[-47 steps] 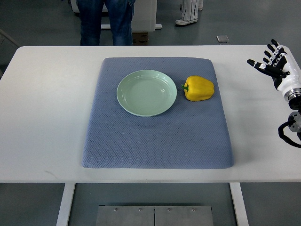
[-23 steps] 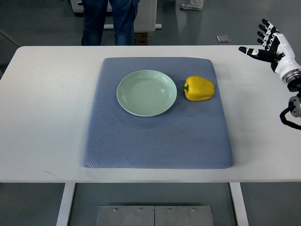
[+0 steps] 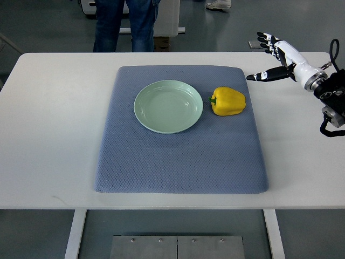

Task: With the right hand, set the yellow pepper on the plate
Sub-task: 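Reach the open right hand down over the yellow bell pepper, then close the right hand fingers around the yellow pepper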

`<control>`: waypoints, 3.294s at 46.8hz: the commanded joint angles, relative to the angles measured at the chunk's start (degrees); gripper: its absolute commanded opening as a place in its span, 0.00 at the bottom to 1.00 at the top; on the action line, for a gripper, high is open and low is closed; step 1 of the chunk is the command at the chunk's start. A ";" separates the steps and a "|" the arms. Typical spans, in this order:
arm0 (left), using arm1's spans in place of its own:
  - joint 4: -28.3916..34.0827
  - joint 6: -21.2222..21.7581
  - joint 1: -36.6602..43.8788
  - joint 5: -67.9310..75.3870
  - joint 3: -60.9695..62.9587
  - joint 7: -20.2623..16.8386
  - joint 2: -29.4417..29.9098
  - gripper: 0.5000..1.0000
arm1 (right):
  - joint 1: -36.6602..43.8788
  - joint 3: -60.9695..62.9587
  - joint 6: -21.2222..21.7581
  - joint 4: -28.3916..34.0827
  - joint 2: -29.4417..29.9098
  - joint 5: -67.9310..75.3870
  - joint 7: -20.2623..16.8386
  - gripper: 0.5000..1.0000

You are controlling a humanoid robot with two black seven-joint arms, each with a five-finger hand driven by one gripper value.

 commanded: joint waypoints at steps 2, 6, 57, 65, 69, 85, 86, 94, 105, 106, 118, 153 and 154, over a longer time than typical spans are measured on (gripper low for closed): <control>0.00 0.00 -0.01 0.00 0.00 0.00 0.00 1.00 | 1.22 -2.67 -1.03 0.59 0.48 -0.52 -0.03 0.99; 0.00 0.00 -0.01 0.00 0.00 0.00 0.00 1.00 | 2.36 -4.78 -1.30 1.47 1.71 -0.61 -0.03 0.99; 0.00 0.00 -0.01 0.00 0.00 0.00 0.00 1.00 | 9.57 -21.39 -8.59 14.83 0.40 -10.36 -0.03 0.99; 0.00 0.00 -0.01 0.00 0.00 0.00 0.00 1.00 | 9.31 -25.17 -10.96 14.83 0.92 -11.50 -0.03 0.99; 0.00 0.00 -0.01 0.00 0.00 0.00 0.00 1.00 | 9.05 -25.70 -11.93 14.83 1.45 -11.59 -0.03 0.99; 0.00 0.00 -0.01 0.00 0.00 0.00 0.00 1.00 | 8.43 -25.96 -12.11 14.65 2.24 -11.68 -0.03 0.97; 0.00 0.09 -0.01 0.00 0.00 0.00 0.00 1.00 | 8.43 -26.05 -12.11 14.65 2.24 -11.77 -0.03 0.96; 0.00 0.00 -0.01 0.00 0.00 0.00 0.00 1.00 | 7.73 -26.05 -12.11 14.30 2.33 -11.86 -0.03 0.91; 0.00 0.00 -0.01 0.00 0.00 0.00 0.00 1.00 | 7.46 -26.05 -12.72 13.77 3.12 -11.94 -0.03 0.91; 0.00 0.00 -0.01 0.00 0.00 0.00 0.00 1.00 | 7.46 -26.05 -12.81 13.68 3.12 -11.94 -0.03 0.91; 0.00 0.00 -0.01 0.00 0.00 0.00 0.00 1.00 | 6.58 -26.14 -12.81 13.24 4.00 -11.86 -0.03 0.91; 0.00 0.00 -0.01 0.00 0.00 0.00 0.00 1.00 | 5.35 -26.14 -12.81 10.96 4.79 -11.86 -0.03 0.41; 0.00 0.00 -0.01 0.00 0.00 0.00 0.00 1.00 | 5.35 -26.14 -12.81 10.96 4.79 -11.86 -0.03 0.35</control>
